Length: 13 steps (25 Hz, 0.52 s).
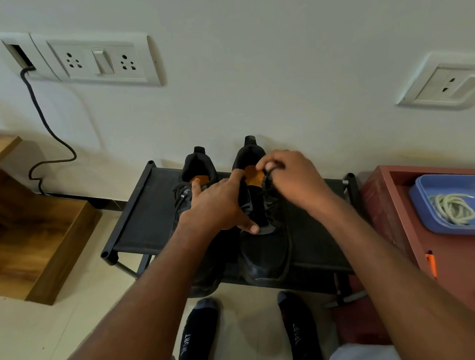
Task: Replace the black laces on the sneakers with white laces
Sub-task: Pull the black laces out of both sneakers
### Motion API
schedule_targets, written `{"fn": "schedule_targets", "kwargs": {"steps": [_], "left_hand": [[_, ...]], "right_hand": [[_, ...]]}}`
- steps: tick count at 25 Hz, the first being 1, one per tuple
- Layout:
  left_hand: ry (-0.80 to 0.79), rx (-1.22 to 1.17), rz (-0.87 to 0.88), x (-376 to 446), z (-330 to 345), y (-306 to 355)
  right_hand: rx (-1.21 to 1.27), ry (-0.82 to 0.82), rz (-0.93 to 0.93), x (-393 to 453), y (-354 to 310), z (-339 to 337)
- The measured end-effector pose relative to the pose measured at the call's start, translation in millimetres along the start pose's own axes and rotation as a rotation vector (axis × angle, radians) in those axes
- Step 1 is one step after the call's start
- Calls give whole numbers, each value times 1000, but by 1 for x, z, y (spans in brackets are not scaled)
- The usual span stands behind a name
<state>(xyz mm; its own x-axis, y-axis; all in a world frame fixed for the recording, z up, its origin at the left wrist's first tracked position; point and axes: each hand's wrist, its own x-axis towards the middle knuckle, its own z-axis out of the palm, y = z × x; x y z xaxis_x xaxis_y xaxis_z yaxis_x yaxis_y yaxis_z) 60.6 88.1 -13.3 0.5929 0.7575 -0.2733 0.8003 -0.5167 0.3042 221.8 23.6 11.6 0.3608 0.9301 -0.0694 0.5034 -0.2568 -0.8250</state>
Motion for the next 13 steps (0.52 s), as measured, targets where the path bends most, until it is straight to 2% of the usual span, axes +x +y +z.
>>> {"fn": "schedule_targets", "kwargs": {"steps": [2, 3, 5, 7, 10, 13], "left_hand": [[0, 6, 4, 1, 0, -1], [-5, 9, 3, 1, 0, -1], [1, 12, -2, 1, 1, -1], [9, 2, -3, -1, 0, 0], [17, -11, 1, -1, -1, 1], [11, -3, 17, -1, -2, 1]], "right_hand": [[-505, -102, -145, -4, 7, 17], [-640, -104, -168, -7, 9, 25], [-658, -23, -164, -11, 8, 33], [-435, 70, -44, -11, 5, 29], [290, 175, 387, -10, -5, 27], [783, 193, 703, -11, -7, 27]]}}
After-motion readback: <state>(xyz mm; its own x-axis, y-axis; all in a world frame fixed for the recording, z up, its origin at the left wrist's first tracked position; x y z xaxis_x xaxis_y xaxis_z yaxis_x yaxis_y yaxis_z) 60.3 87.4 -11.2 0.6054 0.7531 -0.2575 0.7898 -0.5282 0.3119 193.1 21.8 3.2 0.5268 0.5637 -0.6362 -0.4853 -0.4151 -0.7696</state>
